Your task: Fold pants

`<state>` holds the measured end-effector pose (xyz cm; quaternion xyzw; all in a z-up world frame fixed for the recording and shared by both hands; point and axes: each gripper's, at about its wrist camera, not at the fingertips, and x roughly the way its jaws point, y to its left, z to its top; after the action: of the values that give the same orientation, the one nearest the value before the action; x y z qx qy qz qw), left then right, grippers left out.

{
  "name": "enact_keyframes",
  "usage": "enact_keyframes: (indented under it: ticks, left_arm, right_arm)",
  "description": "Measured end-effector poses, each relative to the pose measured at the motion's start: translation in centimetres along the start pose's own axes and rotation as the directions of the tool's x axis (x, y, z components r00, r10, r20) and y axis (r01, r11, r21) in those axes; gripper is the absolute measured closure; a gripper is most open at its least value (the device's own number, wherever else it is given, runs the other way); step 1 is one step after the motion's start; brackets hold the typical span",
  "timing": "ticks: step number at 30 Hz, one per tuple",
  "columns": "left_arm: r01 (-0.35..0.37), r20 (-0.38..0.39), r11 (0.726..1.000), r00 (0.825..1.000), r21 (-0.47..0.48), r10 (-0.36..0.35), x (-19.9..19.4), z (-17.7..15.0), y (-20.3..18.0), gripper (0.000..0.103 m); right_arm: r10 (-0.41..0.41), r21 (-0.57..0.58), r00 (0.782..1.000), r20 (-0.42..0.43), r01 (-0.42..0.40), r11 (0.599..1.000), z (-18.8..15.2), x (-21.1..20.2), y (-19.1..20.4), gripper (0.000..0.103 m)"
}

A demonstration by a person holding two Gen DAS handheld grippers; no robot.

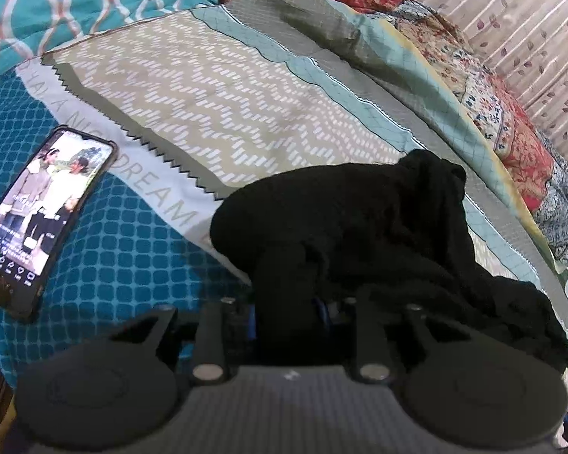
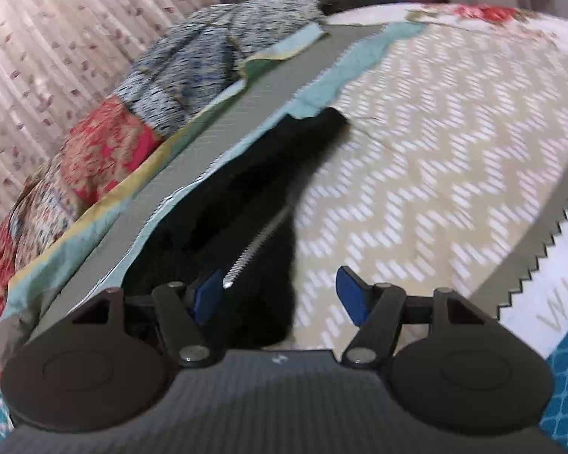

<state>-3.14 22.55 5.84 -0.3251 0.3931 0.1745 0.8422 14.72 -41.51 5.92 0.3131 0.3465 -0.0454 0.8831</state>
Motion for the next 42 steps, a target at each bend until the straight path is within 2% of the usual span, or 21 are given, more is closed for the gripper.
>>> enact_keyframes:
  ticks: [5, 6, 7, 9, 10, 12, 15, 17, 18, 19, 21, 22, 24, 25, 27, 33, 36, 38, 39, 41, 42]
  left_arm:
    - [-0.007, -0.005, 1.000, 1.000, -0.008, 0.007, 0.1, 0.1, -0.3, 0.083]
    - [-0.005, -0.010, 1.000, 1.000, -0.011, 0.005, 0.1, 0.1, -0.3, 0.087]
    - [-0.003, -0.015, 1.000, 1.000, -0.010, 0.003, 0.0, 0.1, -0.4, 0.088]
    - [-0.002, -0.015, 1.000, 1.000, -0.015, 0.002, -0.4, 0.1, -0.4, 0.089]
    - [0.006, -0.016, 1.000, 1.000, -0.020, -0.006, -0.7, 0.1, -0.3, 0.090]
    - [0.040, -0.027, 0.998, 0.999, -0.040, -0.041, -1.4, 0.1, 0.1, 0.090]
    - [0.114, -0.067, 0.990, 0.991, -0.085, -0.120, -1.6, -0.2, 0.7, 0.090]
    - [0.127, -0.096, 0.988, 0.986, -0.090, -0.135, -1.2, -1.1, 0.6, 0.090]
    - [0.122, -0.109, 0.989, 0.985, -0.080, -0.130, -0.9, -1.6, 0.3, 0.090]
    - [0.112, -0.127, 0.992, 0.985, -0.064, -0.120, -0.5, -2.3, 0.0, 0.090]
    - [0.111, -0.169, 0.993, 0.979, -0.047, -0.118, 0.2, -3.5, -0.4, 0.090]
    - [0.113, -0.180, 0.993, 0.976, -0.043, -0.119, 0.4, -3.9, -0.5, 0.090]
    - [0.104, -0.173, 0.994, 0.979, -0.024, -0.107, 0.2, -4.2, -0.7, 0.090]
    - [0.108, -0.172, 0.994, 0.979, -0.028, -0.112, 0.1, -4.1, -0.6, 0.090]
    - [0.118, -0.174, 0.992, 0.977, -0.044, -0.124, -0.1, -3.8, -0.4, 0.090]
    - [0.123, -0.165, 0.992, 0.978, -0.042, -0.128, -0.6, -3.8, -0.5, 0.090]
    - [0.117, -0.179, 0.992, 0.976, -0.047, -0.123, -0.3, -3.7, -0.3, 0.090]
    - [0.118, -0.183, 0.992, 0.975, -0.045, -0.124, -0.2, -3.5, -0.4, 0.090]
    - [0.120, -0.181, 0.992, 0.975, -0.039, -0.125, -0.2, -3.3, -0.6, 0.090]
    - [0.131, -0.169, 0.991, 0.977, -0.025, -0.133, -0.5, -3.0, -1.1, 0.091]
    - [0.141, -0.160, 0.990, 0.977, -0.021, -0.143, -0.8, -2.7, -1.3, 0.092]
  right_arm:
    - [-0.005, 0.038, 0.998, -0.069, 0.007, 0.999, 0.7, 3.6, 1.5, 0.034]
    - [-0.012, 0.025, 0.996, -0.093, 0.015, 1.000, 0.5, 4.6, 1.8, 0.043]
    - [-0.018, 0.006, 0.993, -0.116, 0.019, 1.000, 0.4, 5.5, 2.1, 0.084]
    - [-0.066, -0.035, 0.989, -0.135, 0.062, 0.997, 0.5, 6.3, 3.2, 0.089]
    - [-0.032, -0.016, 0.994, -0.107, 0.031, 0.999, 1.1, 5.5, 3.3, 0.089]
    - [0.125, 0.036, 0.992, 0.014, -0.126, 0.991, 3.2, 1.9, 2.9, 0.089]
    - [0.272, 0.003, 0.940, 0.208, -0.279, 0.960, 5.6, -4.9, 0.8, 0.089]
    - [0.283, -0.036, 0.925, 0.255, -0.283, 0.958, 6.2, -8.0, -1.9, 0.086]
    - [0.254, -0.047, 0.936, 0.245, -0.250, 0.967, 6.1, -8.6, -3.1, 0.076]
    - [0.176, -0.058, 0.957, 0.232, -0.167, 0.984, 5.8, -9.0, -4.6, 0.062]
    - [-0.050, -0.067, 0.984, 0.170, 0.063, 0.996, 5.0, -8.9, -7.4, 0.055]
    - [-0.185, -0.061, 0.971, 0.149, 0.196, 0.979, 4.5, -8.9, -9.0, 0.051]
    - [-0.353, -0.003, 0.924, 0.150, 0.357, 0.934, 3.7, -9.9, -11.4, 0.051]
    - [-0.362, 0.029, 0.919, 0.153, 0.362, 0.932, 3.6, -10.6, -12.3, 0.051]
    - [-0.313, 0.070, 0.935, 0.165, 0.306, 0.950, 3.7, -11.7, -12.4, 0.051]
    - [-0.210, -0.131, 0.950, 0.233, 0.244, 0.961, 4.6, -11.6, -5.9, 0.047]
    - [-0.239, -0.295, 0.941, 0.237, 0.305, 0.906, 4.4, -9.4, -3.0, 0.024]
    - [-0.301, -0.413, 0.938, 0.170, 0.345, 0.843, 4.8, -6.3, -1.8, 0.018]
    - [-0.342, -0.455, 0.933, 0.112, 0.354, 0.817, 5.0, -4.5, -1.7, 0.021]
    - [-0.410, -0.474, 0.912, -0.006, 0.358, 0.804, 5.6, -1.5, -3.1, 0.075]
    - [-0.384, -0.414, 0.920, -0.076, 0.321, 0.852, 6.4, -1.0, -4.2, 0.088]
